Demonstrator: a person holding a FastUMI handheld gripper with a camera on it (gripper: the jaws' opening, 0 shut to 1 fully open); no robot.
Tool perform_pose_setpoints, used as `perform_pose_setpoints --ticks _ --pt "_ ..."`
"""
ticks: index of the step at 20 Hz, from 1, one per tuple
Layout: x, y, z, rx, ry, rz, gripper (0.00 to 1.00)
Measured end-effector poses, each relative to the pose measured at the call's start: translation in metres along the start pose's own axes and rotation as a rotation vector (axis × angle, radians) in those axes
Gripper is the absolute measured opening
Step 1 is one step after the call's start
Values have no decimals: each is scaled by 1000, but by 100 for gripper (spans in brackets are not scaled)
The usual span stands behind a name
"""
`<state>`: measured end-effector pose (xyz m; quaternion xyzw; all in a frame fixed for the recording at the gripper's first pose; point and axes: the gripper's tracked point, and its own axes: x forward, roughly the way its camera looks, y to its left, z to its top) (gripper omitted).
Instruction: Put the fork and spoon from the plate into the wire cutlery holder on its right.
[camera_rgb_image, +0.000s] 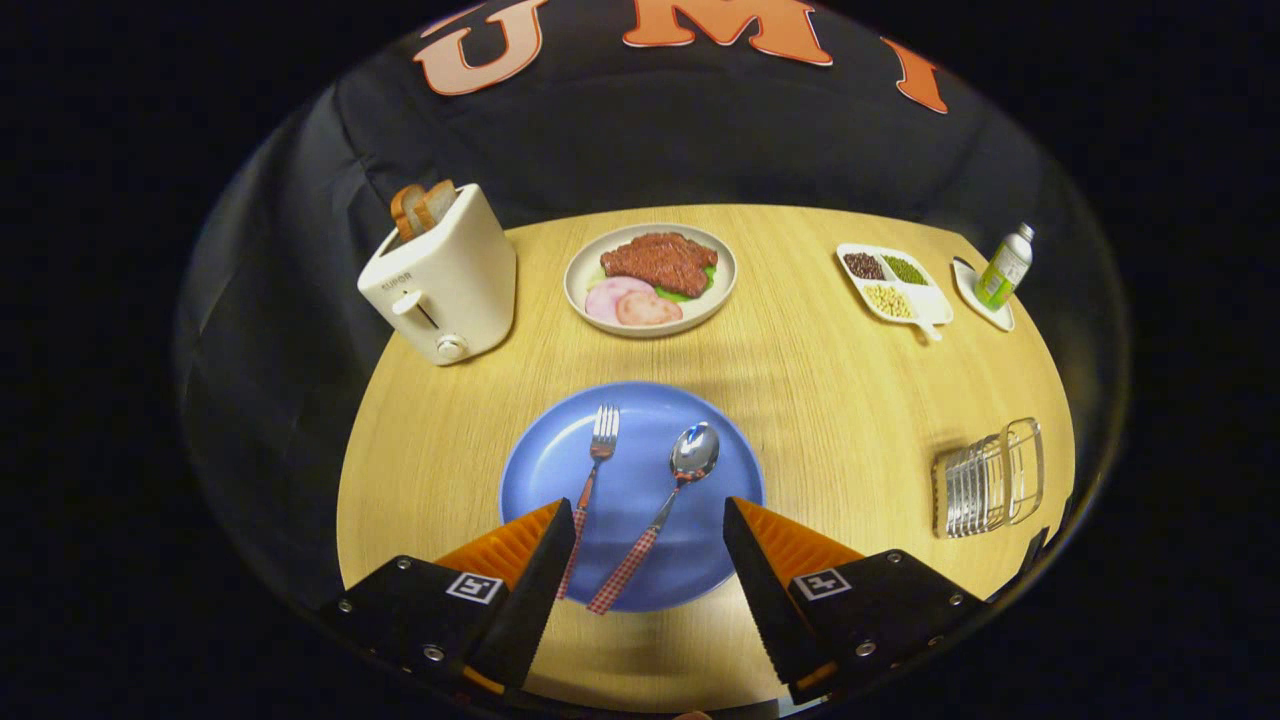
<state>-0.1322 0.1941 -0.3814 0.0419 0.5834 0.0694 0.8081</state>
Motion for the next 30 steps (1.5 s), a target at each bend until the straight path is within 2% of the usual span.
perform_pose_setpoints --ticks 5,9,12,22,30 --pt "25 3 -24 5 29 -33 82" --pt "39 -3 -30 -2 14 -70 70" --pt "45 -4 -33 -16 9 -77 51" --pt "48 -19 -40 -25 23 -38 9" --pt "20 -28 -17 -99 -43 22 6"
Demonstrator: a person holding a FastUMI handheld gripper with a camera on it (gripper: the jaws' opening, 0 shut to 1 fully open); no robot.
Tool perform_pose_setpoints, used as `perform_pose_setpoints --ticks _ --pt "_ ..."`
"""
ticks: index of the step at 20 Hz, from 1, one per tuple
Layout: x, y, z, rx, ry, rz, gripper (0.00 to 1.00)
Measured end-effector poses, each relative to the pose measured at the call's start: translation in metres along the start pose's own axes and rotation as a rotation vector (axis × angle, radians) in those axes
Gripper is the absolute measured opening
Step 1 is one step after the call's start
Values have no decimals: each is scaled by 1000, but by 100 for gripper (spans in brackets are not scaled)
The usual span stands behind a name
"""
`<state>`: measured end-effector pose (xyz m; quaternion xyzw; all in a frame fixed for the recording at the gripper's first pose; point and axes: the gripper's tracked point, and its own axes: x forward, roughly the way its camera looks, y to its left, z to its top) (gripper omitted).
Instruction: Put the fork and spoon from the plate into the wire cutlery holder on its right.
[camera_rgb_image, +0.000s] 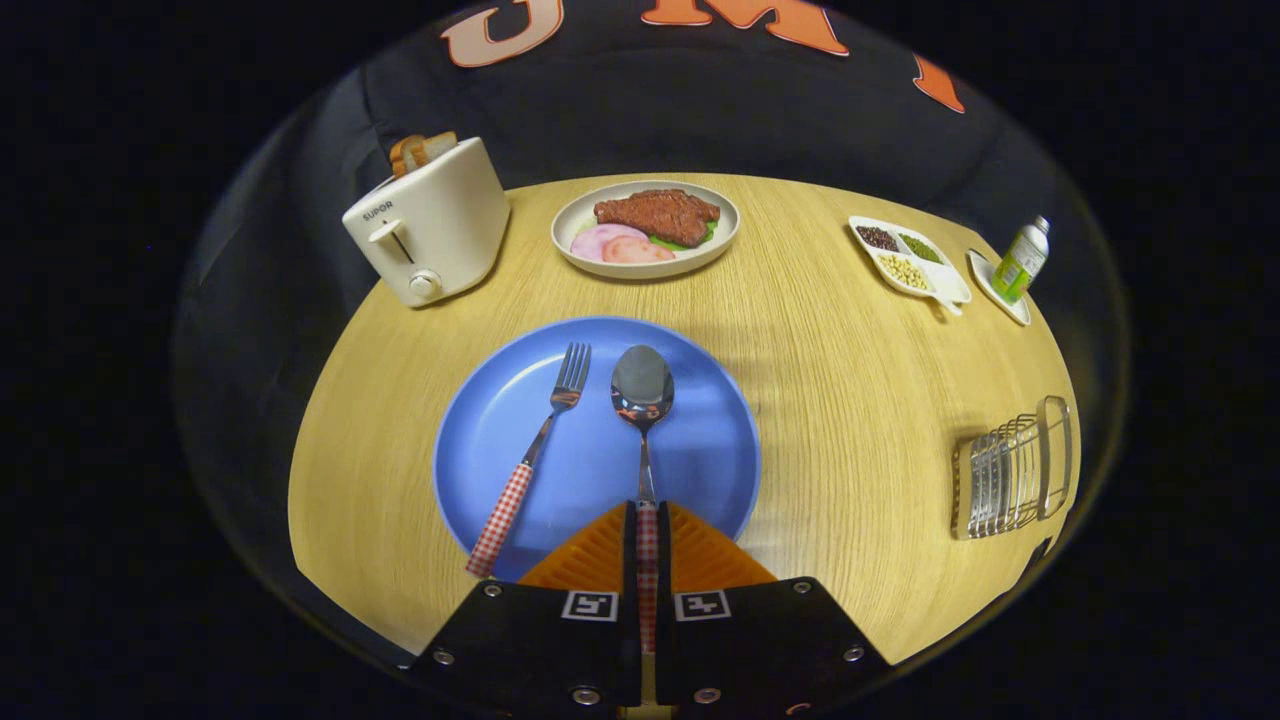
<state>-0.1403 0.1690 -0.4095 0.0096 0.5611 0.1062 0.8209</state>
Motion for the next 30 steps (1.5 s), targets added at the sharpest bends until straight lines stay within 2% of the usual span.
perform_pose_setpoints --ticks 6,15,20,24,30 --pt "-38 -38 20 24 -64 2 6" --pt "-101 -145 28 66 -118 -104 6" --pt "-124 -191 14 68 -67 -117 6" --pt "-138 -230 -1 26 -13 -173 6" --pt "-146 -260 -23 -9 133 -179 6"
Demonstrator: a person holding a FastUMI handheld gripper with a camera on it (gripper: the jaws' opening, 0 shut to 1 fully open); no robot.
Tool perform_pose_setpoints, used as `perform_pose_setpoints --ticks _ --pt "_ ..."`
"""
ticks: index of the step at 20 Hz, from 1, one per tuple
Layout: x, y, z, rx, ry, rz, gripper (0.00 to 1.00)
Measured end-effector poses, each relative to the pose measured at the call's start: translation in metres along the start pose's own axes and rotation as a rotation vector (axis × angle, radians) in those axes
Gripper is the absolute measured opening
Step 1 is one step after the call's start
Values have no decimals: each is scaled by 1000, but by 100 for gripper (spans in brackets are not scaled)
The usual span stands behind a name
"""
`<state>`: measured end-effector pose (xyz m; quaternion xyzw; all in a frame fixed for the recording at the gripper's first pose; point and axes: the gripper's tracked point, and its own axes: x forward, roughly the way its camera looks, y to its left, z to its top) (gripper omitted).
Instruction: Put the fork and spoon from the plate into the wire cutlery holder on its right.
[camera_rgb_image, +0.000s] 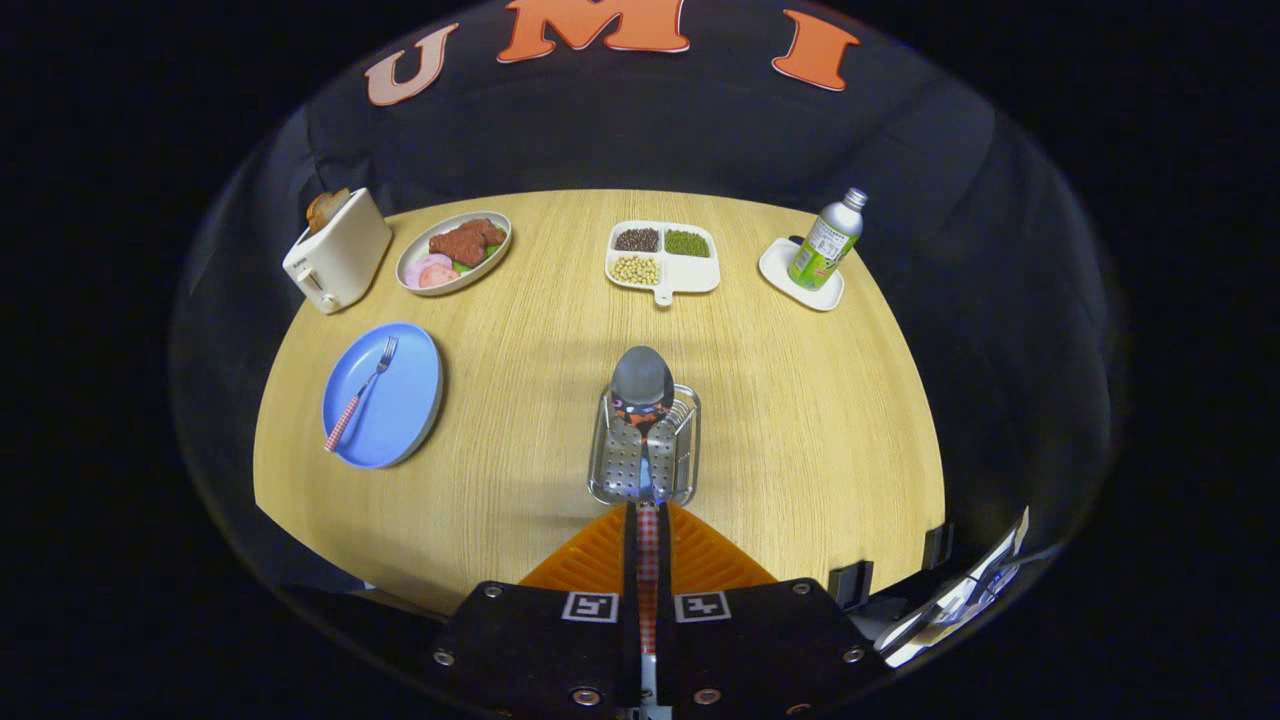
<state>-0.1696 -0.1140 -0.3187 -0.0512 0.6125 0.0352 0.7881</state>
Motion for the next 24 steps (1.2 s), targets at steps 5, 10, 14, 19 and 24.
perform_pose_setpoints --ticks 5,10,14,19,24 --pt "7 -1 -17 -69 135 42 7" --pt "17 -3 -24 -126 229 46 7" --pt "27 -6 -26 -143 318 67 7" --pt "40 -5 -18 -87 394 100 8" --pt "50 -2 -10 -35 423 112 11"
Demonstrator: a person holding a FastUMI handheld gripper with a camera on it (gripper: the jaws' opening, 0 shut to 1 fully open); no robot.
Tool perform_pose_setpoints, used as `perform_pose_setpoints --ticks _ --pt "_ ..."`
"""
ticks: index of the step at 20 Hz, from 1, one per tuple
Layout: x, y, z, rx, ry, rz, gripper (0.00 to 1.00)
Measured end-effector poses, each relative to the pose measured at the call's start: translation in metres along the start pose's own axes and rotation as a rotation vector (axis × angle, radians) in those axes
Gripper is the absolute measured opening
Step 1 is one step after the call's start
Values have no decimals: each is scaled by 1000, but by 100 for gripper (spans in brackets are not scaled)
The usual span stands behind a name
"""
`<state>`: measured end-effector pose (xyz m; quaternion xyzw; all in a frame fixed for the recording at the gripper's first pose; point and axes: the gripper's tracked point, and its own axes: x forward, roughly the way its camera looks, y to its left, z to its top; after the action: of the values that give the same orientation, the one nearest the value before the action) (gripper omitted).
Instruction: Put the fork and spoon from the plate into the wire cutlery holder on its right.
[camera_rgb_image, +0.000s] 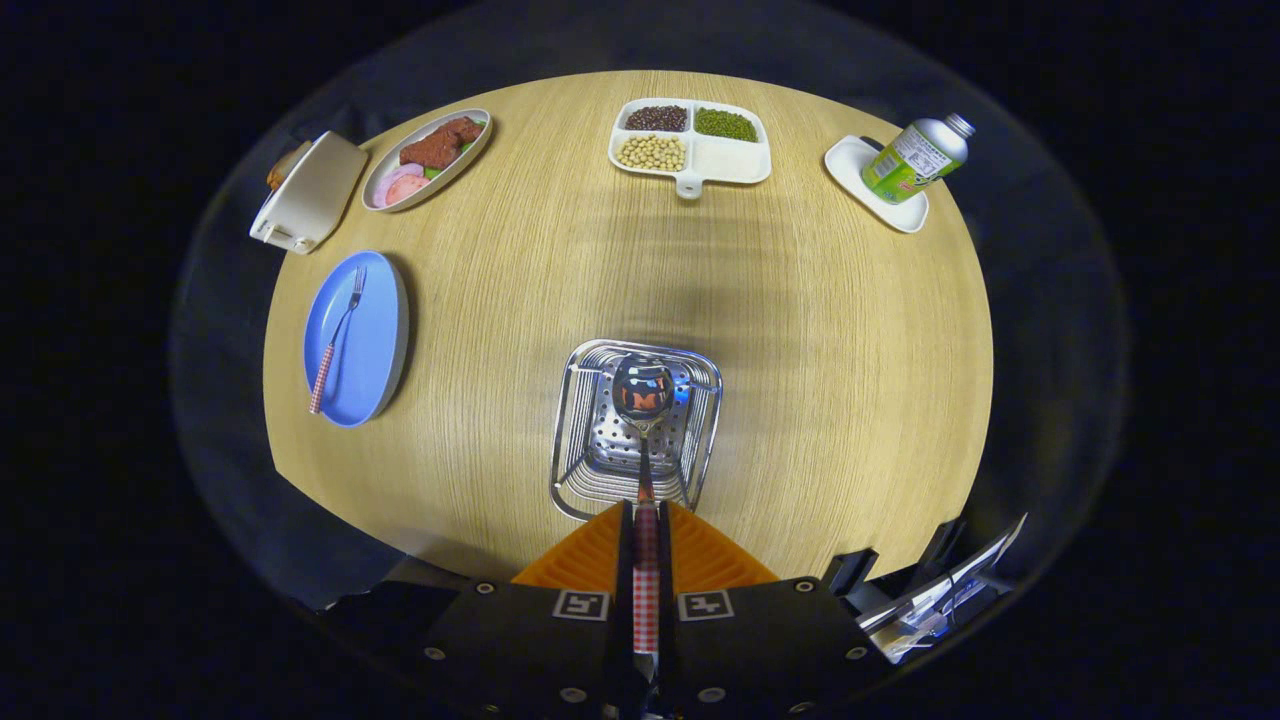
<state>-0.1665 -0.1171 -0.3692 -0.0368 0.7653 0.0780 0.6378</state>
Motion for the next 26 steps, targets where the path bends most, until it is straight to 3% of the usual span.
perform_pose_setpoints --ticks 18,21,25,26 --pt "-13 9 -8 73 20 41 12" --pt "-20 15 13 97 -84 55 12" --pt "-53 27 63 135 -368 88 13" --pt "-65 31 75 148 -437 92 19"
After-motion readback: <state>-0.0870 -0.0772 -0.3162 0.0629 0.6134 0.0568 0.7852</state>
